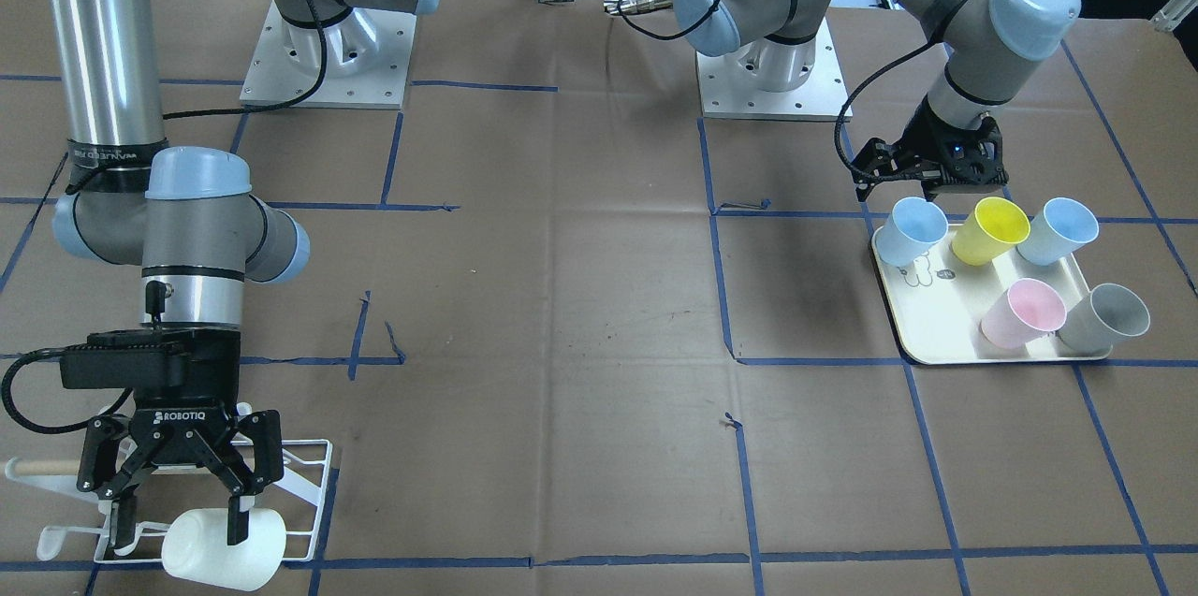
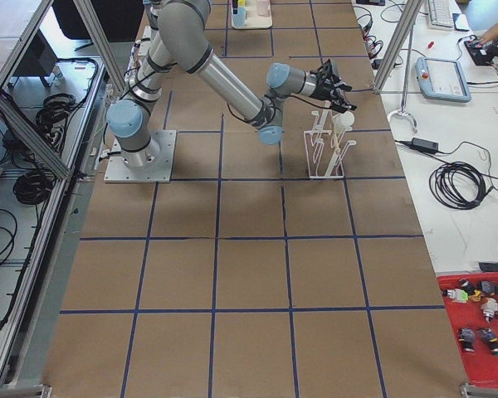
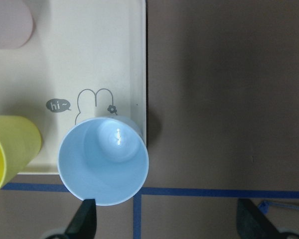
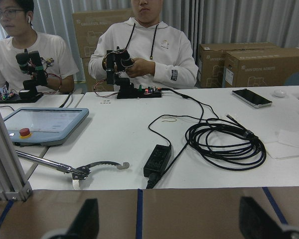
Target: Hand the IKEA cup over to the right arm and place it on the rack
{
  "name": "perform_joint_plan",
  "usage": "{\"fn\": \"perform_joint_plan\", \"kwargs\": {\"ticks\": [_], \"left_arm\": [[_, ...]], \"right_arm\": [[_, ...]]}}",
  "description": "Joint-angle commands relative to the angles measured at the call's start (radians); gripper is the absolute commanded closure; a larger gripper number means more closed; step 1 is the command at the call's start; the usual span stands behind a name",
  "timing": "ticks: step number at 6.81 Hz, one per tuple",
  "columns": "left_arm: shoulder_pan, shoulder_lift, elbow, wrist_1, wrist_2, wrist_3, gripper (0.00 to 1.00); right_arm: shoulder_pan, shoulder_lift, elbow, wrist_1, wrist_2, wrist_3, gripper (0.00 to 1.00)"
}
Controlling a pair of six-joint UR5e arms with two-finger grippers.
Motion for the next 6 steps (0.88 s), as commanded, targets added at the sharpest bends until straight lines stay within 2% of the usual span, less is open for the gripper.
{"fn": "perform_joint_plan", "kwargs": {"ticks": [1,4,5,6], "left_arm": [[0.000,-0.069,-0.014,0.105,0.003,0.019,0.01],[0.006,-0.108,-0.013,0.110,0.006,0.024,0.01],[0.008,-0.114,-0.008,0.111,0.005,0.037,0.01],[0.009,-0.116,-0.005,0.113,0.005,0.047,0.17]], "right_arm": [[0.002,-0.113,0.002,0.121,0.001,0.001,0.00],[0.026,-0.312,0.029,0.281,0.005,0.014,0.00],[0.052,-0.392,0.102,0.297,0.011,0.023,0.00],[0.060,-0.464,0.176,0.296,0.016,0.095,0.00]]}}
